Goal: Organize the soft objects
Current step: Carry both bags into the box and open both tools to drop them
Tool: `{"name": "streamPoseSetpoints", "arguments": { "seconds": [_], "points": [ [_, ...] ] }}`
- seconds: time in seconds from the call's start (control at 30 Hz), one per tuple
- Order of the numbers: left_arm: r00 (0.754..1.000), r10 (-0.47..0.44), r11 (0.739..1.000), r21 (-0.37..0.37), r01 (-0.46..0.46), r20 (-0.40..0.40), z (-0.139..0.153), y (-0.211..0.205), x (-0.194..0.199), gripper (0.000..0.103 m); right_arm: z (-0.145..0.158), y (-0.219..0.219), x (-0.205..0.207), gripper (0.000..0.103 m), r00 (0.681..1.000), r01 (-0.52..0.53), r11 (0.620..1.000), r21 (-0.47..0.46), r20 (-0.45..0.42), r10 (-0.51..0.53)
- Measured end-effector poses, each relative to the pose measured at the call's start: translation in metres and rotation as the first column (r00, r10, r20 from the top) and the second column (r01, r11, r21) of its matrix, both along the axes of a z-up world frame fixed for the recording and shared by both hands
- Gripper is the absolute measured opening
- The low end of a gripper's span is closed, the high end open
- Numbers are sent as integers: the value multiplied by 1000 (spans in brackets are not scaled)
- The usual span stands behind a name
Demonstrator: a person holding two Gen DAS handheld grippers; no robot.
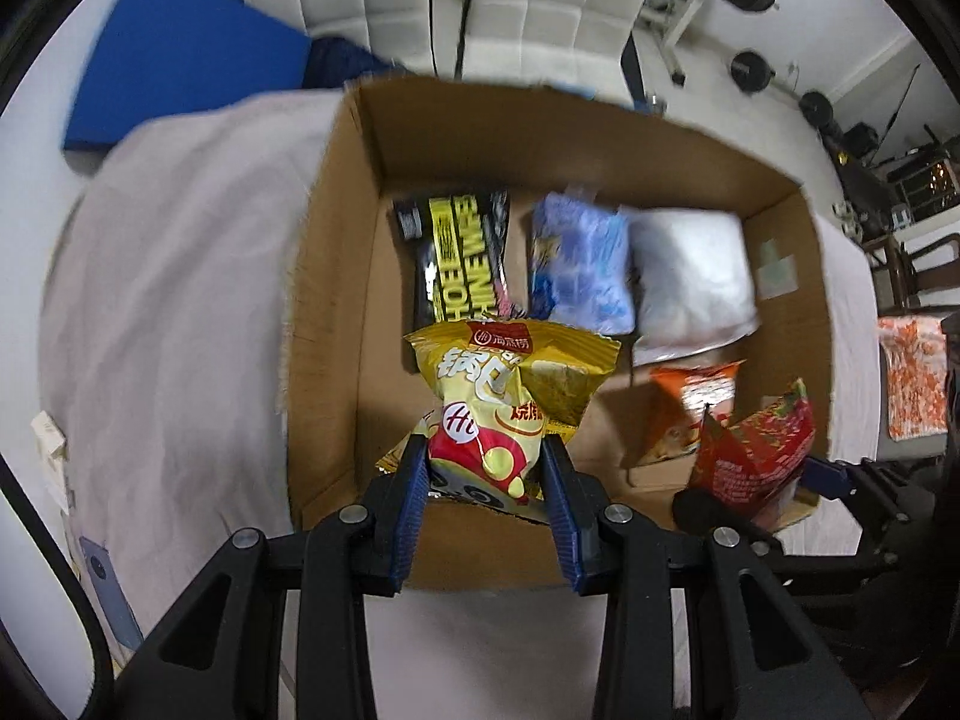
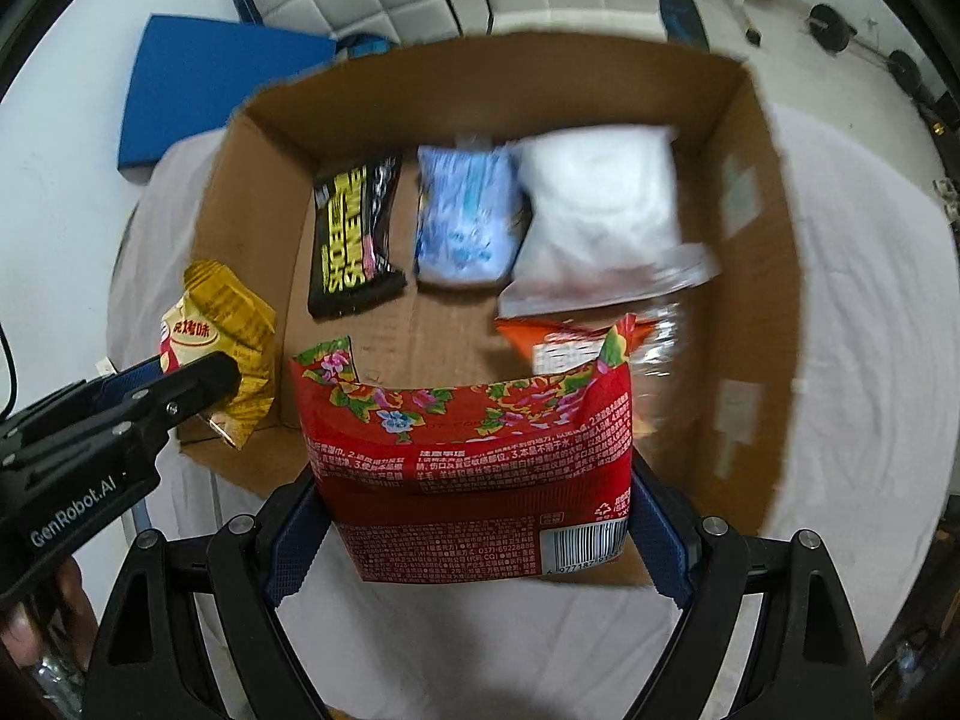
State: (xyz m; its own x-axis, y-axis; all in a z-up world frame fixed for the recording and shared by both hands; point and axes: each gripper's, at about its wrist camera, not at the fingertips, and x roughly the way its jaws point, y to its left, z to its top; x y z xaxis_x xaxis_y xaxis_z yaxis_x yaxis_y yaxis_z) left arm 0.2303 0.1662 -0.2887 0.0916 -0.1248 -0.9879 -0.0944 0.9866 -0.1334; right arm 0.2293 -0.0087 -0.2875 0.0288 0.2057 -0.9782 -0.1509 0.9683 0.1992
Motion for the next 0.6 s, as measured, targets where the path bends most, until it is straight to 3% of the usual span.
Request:
{"name": "streamPoseSetpoints", "arguments": {
  "seconds": [0.2, 0.6],
  "points": [
    [993, -26, 999, -39, 22, -117, -39, 7, 19, 34, -46, 15, 9, 90, 996, 23, 999, 29, -83, -20],
    [961, -19, 994, -107, -11, -275, -89, 7, 17, 35, -90, 37, 17, 91, 990, 28, 999, 25, -138, -24]
  ]
}}
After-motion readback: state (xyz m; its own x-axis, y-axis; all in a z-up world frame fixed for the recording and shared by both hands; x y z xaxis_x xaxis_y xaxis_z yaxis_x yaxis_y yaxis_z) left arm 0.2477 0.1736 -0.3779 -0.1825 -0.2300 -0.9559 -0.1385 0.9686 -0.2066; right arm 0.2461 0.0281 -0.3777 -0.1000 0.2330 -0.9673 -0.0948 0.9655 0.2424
